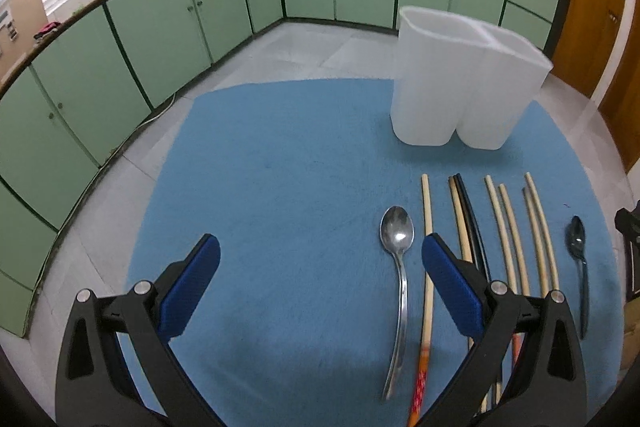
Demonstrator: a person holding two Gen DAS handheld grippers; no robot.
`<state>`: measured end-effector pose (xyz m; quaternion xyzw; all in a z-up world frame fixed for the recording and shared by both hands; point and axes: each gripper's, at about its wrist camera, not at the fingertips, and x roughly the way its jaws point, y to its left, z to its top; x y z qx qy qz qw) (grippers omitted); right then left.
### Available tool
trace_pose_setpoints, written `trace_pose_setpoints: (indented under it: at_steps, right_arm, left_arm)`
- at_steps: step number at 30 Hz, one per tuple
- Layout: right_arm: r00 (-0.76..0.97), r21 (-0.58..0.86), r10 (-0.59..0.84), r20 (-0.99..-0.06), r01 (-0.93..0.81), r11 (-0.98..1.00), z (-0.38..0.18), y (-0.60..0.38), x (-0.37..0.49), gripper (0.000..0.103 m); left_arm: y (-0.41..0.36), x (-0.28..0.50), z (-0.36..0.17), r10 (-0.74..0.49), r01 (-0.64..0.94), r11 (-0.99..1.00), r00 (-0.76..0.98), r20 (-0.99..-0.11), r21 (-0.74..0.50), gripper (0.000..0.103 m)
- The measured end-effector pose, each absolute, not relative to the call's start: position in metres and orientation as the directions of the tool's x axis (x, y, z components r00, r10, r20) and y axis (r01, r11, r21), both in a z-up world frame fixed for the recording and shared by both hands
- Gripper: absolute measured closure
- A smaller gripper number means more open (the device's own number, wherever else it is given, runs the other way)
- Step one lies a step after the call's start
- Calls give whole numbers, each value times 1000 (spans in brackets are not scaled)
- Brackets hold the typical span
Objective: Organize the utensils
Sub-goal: 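Lower the right tool onto the black spoon and close on its bowl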
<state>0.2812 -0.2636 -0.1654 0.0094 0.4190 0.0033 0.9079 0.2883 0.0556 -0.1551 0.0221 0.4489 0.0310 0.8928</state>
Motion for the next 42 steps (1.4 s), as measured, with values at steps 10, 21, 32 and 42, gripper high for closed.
trace_pose_setpoints:
  at_steps: [10, 21, 32, 42]
  right_arm:
    - [561, 21, 11, -827, 12, 1000, -202, -261, 315, 38]
    - [526, 19, 3, -851, 25, 1000, -217, -258, 329, 40]
    - [498, 37, 10, -867, 44, 998, -224, -265, 333, 42]
    - [510, 26, 1, -860, 42, 999, -225, -266, 330, 42]
  left_arm:
    - [42, 321, -181, 83, -8, 995, 560, -824, 95, 5]
    - [34, 340, -200, 68, 12, 996, 525, -849, 87, 18]
    - [39, 349, -202, 26, 30, 998, 506, -862, 48, 24]
    - [45, 344, -202, -16, 38, 999, 505, -863, 3, 18]
